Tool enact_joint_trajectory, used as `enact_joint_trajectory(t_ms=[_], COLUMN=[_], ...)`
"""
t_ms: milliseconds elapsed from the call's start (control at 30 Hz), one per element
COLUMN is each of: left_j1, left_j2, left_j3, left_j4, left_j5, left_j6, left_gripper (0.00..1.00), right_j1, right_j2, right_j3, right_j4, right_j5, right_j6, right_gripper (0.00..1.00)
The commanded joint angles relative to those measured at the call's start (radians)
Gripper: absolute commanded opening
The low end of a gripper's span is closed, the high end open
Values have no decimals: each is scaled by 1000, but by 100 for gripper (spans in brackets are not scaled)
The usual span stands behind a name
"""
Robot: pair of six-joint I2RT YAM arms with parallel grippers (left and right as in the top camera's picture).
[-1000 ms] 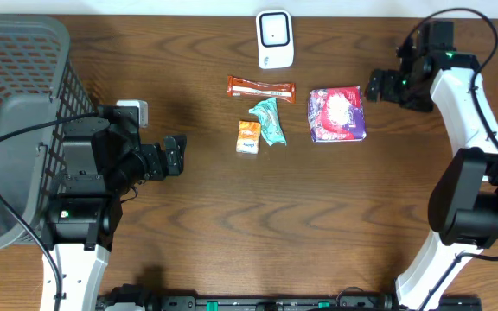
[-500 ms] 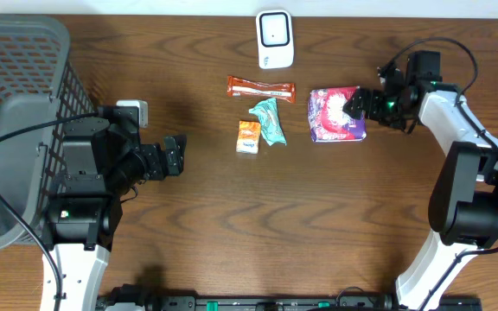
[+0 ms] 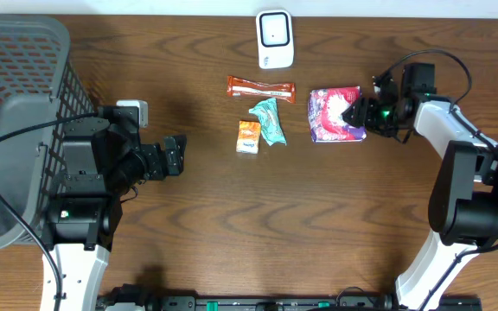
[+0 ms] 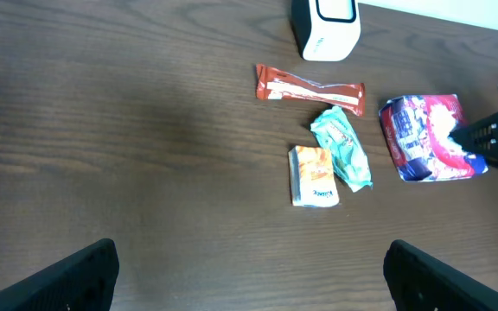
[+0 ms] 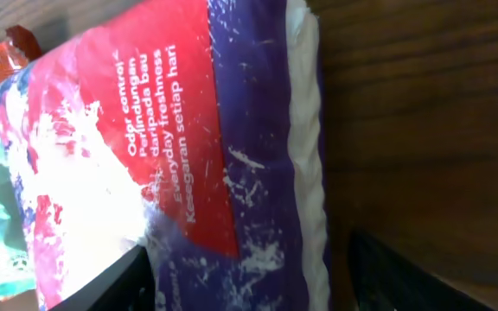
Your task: Scan the item barcode
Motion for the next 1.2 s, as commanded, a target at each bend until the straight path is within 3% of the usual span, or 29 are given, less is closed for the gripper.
enact_joint_trajectory(t_ms=[0,133,267,333,367,800,1033,1167], left_j1=[3,3,3,3,3,3,3,3], left_j2=[4,4,4,4,4,4,4,4], left_j3=[-5,-5,-5,-5,-5,-5,-5,-5], left_j4=[2,2,2,2,2,2,2,2], left_j5=[5,5,5,5,5,5,5,5], left_j6=[13,13,13,13,13,13,13,13], left_gripper=[97,97,97,97,97,97,97,97], right_j1=[32,69,100,114,120,135,142,179], right_j2=[18,18,18,18,18,-50,-74,-73], right_j3=[-51,-88,-89,-89,-89,23,45,45], right_j4=[23,67,78,85,87,140,526,700], right_j5=[-4,-4,-5,-13,-22,-205,-187,-55], right_j6=[0,11,19,24,27,113,440,537], right_gripper=[63,48,22,4,1,1,1,1])
